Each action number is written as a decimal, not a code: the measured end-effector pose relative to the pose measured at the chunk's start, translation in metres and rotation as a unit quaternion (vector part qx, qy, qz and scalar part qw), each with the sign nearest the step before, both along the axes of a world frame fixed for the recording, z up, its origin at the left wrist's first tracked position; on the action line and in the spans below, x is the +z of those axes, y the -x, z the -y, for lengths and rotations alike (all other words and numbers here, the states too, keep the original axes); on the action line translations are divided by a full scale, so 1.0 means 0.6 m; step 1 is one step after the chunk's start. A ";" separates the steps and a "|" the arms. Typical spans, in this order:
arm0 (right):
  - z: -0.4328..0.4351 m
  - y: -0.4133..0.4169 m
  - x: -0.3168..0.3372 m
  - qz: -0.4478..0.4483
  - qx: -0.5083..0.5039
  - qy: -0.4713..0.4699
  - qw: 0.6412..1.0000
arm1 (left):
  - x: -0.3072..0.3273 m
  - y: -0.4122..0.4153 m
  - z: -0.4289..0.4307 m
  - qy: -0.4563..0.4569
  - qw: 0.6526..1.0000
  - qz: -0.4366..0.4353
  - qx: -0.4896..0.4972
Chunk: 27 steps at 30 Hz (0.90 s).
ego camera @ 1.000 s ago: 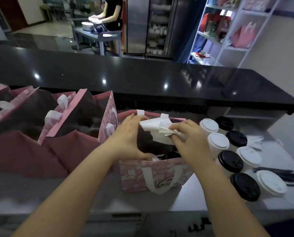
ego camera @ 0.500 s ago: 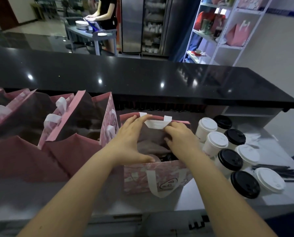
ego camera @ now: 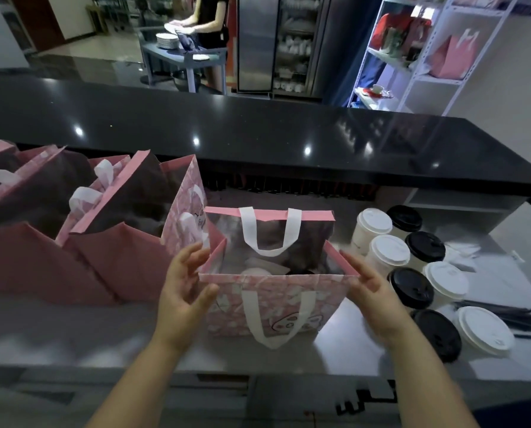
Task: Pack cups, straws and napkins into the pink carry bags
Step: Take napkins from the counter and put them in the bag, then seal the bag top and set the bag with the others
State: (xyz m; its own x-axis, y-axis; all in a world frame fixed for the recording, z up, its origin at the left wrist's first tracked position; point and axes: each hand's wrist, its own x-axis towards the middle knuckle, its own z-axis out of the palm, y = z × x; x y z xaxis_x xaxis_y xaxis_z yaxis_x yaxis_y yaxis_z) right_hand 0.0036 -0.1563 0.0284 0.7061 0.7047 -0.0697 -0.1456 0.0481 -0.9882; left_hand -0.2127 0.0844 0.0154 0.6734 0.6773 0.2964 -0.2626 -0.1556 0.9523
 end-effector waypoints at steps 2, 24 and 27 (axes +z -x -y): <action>-0.008 0.007 -0.014 -0.015 0.023 -0.002 1.000 | -0.019 0.009 0.011 0.031 0.999 -0.044 0.001; -0.048 0.019 -0.032 0.063 -0.036 -0.017 0.997 | -0.005 0.014 0.039 0.072 0.991 -0.070 0.093; -0.061 0.007 -0.032 0.099 -0.068 0.001 0.993 | 0.002 0.004 0.020 -0.002 0.990 -0.076 0.115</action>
